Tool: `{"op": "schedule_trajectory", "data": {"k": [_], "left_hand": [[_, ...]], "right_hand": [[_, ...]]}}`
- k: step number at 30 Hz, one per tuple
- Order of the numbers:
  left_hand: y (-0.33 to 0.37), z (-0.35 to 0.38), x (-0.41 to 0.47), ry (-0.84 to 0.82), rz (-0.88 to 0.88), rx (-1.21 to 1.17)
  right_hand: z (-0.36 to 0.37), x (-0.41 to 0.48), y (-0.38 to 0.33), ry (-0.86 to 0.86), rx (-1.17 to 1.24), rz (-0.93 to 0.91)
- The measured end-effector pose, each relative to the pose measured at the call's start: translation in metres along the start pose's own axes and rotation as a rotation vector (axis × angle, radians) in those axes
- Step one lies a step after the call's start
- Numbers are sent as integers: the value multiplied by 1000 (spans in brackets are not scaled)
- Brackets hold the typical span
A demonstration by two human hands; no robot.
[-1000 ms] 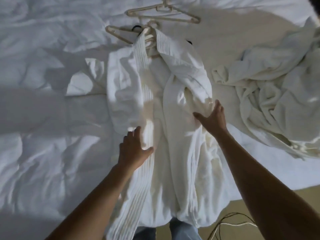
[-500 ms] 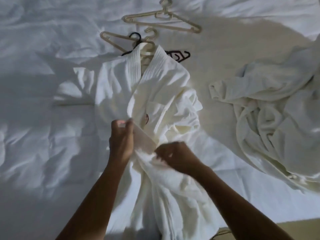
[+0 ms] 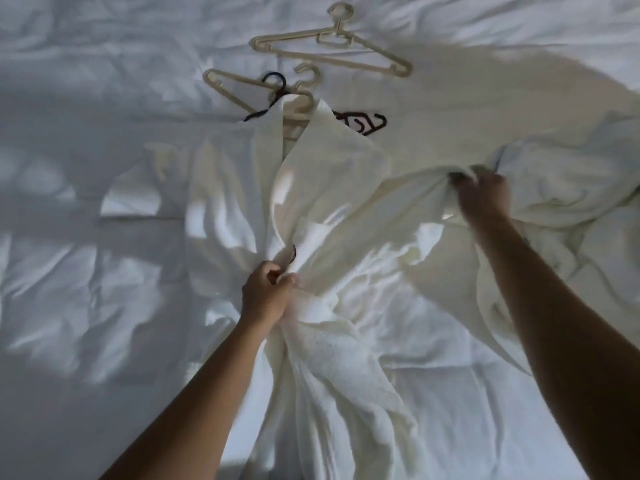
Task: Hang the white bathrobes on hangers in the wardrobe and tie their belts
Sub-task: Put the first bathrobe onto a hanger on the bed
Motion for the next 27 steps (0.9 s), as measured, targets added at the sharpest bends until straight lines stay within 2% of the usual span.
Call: {"op": "schedule_trajectory", "data": {"k": [4,5,7,9,11,13,16,18,20,21,23,25,27], "left_hand": [[22,23,-15,-225,-44,-445],[26,30,-20,-275,-61,-480],[20,42,-24,-323,-96,-452],[7,44,-22,-310,-52,-265],[-3,39,-19,-303,43,44],[-1,28,-19,-185,205,230],[11,-3,-15,199,444,273],[2,-14,-1,289,383,489],[-20,-15,13,154,279,716],[-31,-14,17,62,265,760],[-40,-13,17,-75,293,710],[-34,-20,8,-221,322,641],[-17,-31,-7,-499,272,577]], "right_hand": [[-93,21,30,597,238,14],[-106,22,44,709,297,30],[-115,9,64,824,234,92],[-104,-17,64,730,151,178],[-71,-53,55,518,-128,182],[-36,-81,35,380,-201,-18],[25,-114,7,145,-123,-375],[73,-136,-13,-150,-122,-413],[118,-161,-28,-396,-271,-401],[134,-167,-32,-454,-363,-425],[151,-156,-38,-502,-427,-455],[152,-128,-46,-566,-400,-406],[148,-99,-61,-716,-502,-378]]}}
Point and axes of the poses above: each hand's wrist, its own x-axis towards the middle knuckle, its own z-axis out of the palm, y = z × x, the point moved 3 cm from there along x, towards the middle knuckle, and after that the axes turned 3 degrees about y, right-handed, at the moved point
